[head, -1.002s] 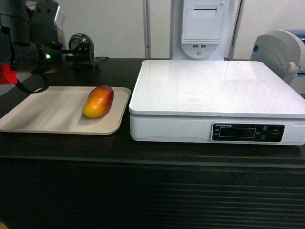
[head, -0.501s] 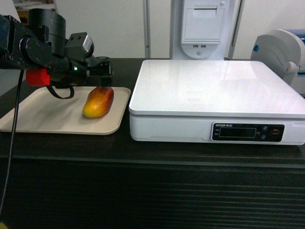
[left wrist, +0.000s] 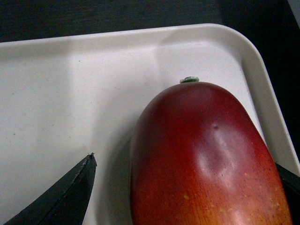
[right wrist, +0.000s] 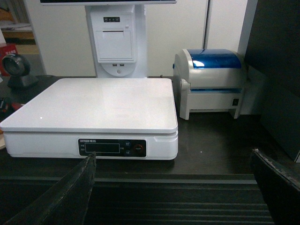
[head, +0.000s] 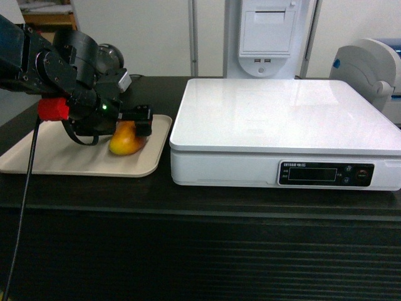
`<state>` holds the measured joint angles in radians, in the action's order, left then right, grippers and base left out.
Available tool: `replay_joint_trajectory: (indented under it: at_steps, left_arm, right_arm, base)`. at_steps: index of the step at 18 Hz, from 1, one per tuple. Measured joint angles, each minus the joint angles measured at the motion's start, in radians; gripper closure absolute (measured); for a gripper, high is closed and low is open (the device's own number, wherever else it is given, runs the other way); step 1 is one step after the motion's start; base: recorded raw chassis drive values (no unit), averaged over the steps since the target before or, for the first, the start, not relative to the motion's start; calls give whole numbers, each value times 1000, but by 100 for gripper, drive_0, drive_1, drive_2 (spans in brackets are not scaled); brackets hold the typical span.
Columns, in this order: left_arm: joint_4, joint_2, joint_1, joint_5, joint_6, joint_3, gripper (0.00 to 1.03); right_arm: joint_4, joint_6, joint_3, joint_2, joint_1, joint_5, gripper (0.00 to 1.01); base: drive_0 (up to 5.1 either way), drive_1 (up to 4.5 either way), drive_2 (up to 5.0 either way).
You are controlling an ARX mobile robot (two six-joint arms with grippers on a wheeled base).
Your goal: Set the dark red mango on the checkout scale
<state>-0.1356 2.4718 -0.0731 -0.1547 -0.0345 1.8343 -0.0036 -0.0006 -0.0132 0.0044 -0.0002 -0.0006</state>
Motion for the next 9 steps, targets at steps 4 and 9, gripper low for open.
replay_joint_trajectory:
  at_steps: [4, 9]
  left_arm:
    - [46, -10, -4, 25, -64, -30, 37]
    - [133, -116, -11, 47, -109, -178, 39]
  right_arm:
    - [0, 0, 0, 0, 0, 0, 3]
    - [0, 0, 0, 0, 0, 0, 3]
  base:
    - [0, 0, 0]
    - [0, 0, 0]
